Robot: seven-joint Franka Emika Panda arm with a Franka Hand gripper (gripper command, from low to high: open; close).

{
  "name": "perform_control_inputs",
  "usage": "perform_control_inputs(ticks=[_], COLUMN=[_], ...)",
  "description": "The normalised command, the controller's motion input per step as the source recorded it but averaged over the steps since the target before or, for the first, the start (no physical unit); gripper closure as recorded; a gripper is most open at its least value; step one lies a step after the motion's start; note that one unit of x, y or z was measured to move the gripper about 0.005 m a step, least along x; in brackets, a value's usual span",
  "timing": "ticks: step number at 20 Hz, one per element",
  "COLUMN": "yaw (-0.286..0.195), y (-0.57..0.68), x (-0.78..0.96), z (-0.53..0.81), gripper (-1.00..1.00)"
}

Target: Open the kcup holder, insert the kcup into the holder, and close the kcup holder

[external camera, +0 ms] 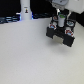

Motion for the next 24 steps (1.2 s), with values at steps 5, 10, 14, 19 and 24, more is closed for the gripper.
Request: perform_control_inputs(ticks=[5,10,14,19,24], yaw=[0.000,0.029,0.023,0.010,-0.008], y=[0.26,0.07,0.03,0.05,0.07], x=[0.24,0.00,-0.04,0.02,0.00], z=[0.41,-0.18,-0.16,-0.07,0.20], gripper=[1.00,1.00,1.00,1.00,1.00])
